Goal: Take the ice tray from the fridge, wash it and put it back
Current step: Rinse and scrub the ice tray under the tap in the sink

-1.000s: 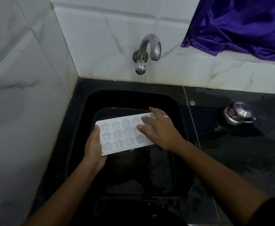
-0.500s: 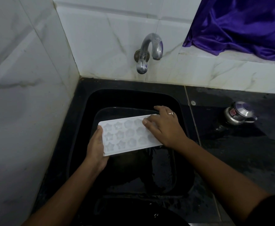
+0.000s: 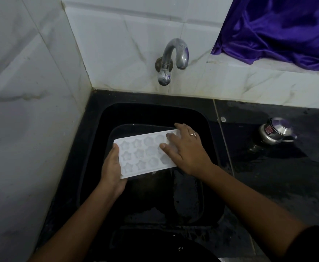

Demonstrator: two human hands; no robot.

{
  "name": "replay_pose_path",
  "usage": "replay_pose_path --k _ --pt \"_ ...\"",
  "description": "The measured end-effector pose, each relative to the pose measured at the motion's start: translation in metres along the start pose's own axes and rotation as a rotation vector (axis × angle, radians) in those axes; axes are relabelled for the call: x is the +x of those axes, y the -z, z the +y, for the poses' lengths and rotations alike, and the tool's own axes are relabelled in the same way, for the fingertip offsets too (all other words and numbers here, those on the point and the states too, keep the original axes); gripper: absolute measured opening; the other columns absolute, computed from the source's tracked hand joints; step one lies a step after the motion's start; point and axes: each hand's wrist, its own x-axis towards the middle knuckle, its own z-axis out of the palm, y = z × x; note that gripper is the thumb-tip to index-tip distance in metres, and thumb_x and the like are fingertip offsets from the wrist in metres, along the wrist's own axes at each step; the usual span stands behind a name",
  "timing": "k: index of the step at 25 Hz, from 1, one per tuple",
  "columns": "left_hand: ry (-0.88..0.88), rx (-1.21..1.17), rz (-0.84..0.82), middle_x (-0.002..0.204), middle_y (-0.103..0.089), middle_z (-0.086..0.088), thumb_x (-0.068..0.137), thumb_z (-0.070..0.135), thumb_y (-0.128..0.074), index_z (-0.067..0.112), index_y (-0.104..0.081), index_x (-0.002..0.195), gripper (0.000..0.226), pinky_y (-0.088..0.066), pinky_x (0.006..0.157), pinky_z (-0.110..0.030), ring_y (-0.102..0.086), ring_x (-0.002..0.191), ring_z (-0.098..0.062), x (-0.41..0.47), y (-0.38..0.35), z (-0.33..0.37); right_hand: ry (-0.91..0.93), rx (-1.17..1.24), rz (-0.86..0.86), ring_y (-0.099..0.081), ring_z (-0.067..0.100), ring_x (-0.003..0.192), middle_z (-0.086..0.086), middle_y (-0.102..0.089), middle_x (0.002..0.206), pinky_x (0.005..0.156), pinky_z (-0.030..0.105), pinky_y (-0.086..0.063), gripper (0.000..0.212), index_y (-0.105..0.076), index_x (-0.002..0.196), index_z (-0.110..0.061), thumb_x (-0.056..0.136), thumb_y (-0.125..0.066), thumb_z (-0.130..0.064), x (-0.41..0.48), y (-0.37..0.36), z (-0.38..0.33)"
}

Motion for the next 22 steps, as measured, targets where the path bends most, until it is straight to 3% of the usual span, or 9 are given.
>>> replay_pose_path --k 3,6,9,13,16,19,22 --pt "-0.014 0.014 0.005 0.114 -0.081 -0.007 0.113 0.048 -0.037 0.015 -0.071 0.124 0.049 -0.062 0.075 -0.039 -0.080 0.100 -0.024 0.000 0.005 0.002 0.047 -0.005 0.007 -0.020 0.031 0.155 0.010 -0.036 0.163 0.123 0.063 -0.018 0.062 -0.065 0.134 -0.035 0.101 -0.026 -0.070 -0.004 0.004 0.013" --pt "0.001 0.023 0.004 0.113 -0.081 -0.007 0.112 0.048 -0.037 0.016 -0.071 0.121 0.048 -0.061 0.074 -0.038 -0.080 0.098 -0.023 -0.001 0.001 -0.001 -0.043 -0.007 0.058 -0.026 0.033 0.153 0.012 -0.039 0.160 0.121 0.063 -0.022 0.067 -0.071 0.125 -0.030 0.101 -0.025 -0.072 0.003 0.004 0.002" --pt "0.005 0.009 0.003 0.110 -0.082 -0.006 0.113 0.049 -0.035 0.016 -0.071 0.121 0.049 -0.063 0.070 -0.036 -0.080 0.096 -0.023 0.000 0.000 0.001 -0.002 -0.018 -0.001 -0.022 0.034 0.154 0.013 -0.035 0.164 0.123 0.061 -0.020 0.074 -0.063 0.138 -0.027 0.099 -0.023 -0.074 -0.004 -0.002 -0.003" --pt "0.004 0.017 0.004 0.116 -0.080 -0.009 0.112 0.048 -0.037 0.014 -0.071 0.125 0.050 -0.062 0.075 -0.039 -0.079 0.101 -0.026 -0.001 0.006 0.001 -0.027 0.011 0.018 -0.017 0.032 0.157 0.011 -0.030 0.167 0.126 0.058 -0.015 0.069 -0.065 0.135 -0.033 0.099 -0.023 -0.073 -0.005 0.007 0.005" --pt "0.011 -0.017 0.003 0.106 -0.082 -0.006 0.113 0.048 -0.035 0.015 -0.071 0.119 0.049 -0.064 0.065 -0.034 -0.081 0.093 -0.022 -0.002 0.002 0.002 -0.008 0.007 0.062 -0.018 0.032 0.157 0.012 -0.028 0.168 0.126 0.056 -0.017 0.070 -0.061 0.138 -0.025 0.100 -0.027 -0.074 -0.005 0.005 -0.009" --pt "0.011 -0.027 0.007 0.107 -0.082 -0.008 0.113 0.048 -0.034 0.014 -0.070 0.119 0.050 -0.061 0.074 -0.040 -0.081 0.093 -0.024 -0.003 0.000 0.005 0.143 -0.038 0.008 -0.016 0.031 0.158 0.011 -0.029 0.167 0.127 0.057 -0.014 0.065 -0.058 0.140 -0.027 0.101 -0.030 -0.072 -0.011 0.000 -0.012" --pt "0.035 -0.008 -0.003 0.116 -0.080 -0.014 0.112 0.051 -0.034 0.011 -0.070 0.125 0.055 -0.059 0.085 -0.047 -0.079 0.102 -0.030 -0.004 -0.003 0.000 0.059 -0.070 0.030 -0.017 0.033 0.157 0.012 -0.031 0.167 0.126 0.060 -0.011 0.063 -0.065 0.130 -0.032 0.101 -0.026 -0.072 -0.002 0.002 -0.017"
